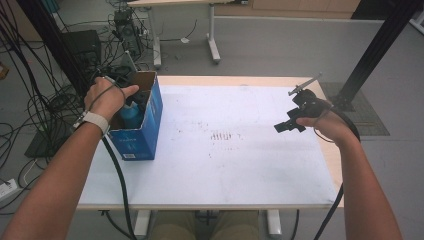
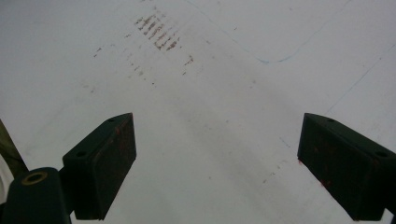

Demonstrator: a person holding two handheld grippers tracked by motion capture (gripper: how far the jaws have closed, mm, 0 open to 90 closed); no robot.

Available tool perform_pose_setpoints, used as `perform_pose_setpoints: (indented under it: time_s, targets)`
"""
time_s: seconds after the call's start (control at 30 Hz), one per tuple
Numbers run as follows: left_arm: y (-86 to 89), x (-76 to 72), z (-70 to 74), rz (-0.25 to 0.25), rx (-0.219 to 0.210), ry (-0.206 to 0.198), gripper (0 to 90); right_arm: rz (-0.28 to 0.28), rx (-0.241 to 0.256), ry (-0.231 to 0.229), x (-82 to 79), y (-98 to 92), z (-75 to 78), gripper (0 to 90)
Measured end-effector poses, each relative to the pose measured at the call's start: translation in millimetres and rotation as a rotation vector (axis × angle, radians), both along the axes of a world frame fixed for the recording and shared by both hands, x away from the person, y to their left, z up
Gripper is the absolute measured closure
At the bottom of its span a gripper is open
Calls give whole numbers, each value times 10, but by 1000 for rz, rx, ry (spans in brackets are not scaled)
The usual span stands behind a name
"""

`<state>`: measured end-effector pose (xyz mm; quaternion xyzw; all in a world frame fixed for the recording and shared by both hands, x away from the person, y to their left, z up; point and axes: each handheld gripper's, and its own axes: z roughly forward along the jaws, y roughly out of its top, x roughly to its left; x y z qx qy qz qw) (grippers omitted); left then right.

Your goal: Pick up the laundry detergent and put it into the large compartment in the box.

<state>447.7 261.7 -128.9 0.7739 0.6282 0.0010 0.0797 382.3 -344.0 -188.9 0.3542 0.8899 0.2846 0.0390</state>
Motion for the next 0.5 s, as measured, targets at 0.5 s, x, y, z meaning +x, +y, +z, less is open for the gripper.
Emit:
perform_pose_setpoints:
  time_s: [0.5]
  targets:
    - [-15, -170, 372, -82, -11, -65, 60, 3, -8, -2, -21, 35, 40, 116]
